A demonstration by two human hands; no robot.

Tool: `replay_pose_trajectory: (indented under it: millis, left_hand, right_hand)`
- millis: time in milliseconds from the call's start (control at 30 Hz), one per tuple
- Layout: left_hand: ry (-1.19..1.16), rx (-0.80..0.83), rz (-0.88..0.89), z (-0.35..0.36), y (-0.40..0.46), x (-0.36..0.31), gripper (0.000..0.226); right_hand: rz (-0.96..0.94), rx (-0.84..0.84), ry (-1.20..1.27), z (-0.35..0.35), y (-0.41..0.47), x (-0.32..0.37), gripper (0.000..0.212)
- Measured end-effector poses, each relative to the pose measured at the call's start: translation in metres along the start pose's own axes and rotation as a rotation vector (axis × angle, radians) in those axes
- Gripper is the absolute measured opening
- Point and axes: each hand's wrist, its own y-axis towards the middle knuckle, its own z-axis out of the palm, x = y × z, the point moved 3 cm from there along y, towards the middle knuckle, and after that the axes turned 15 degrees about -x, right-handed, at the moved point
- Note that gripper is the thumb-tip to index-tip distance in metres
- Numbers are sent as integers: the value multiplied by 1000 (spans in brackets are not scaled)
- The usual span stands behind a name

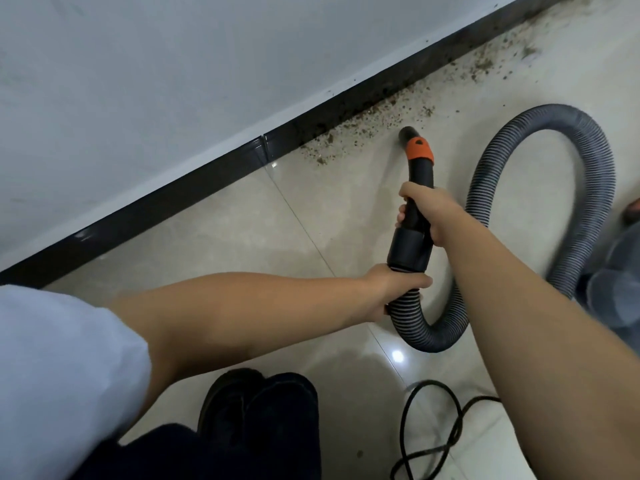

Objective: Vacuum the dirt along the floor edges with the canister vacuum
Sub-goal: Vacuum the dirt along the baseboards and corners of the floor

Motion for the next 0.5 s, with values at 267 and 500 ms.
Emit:
replay_pose_trajectory:
  millis: [267, 500]
  left_hand:
    - [-91, -119, 1, 1, -1, 29, 10]
    - [-133, -175, -35, -3, -14, 59, 17]
  right_hand:
    - [-49, 125, -110, 18, -20, -9, 13]
    - [-66, 193, -155, 24, -40, -32, 9]
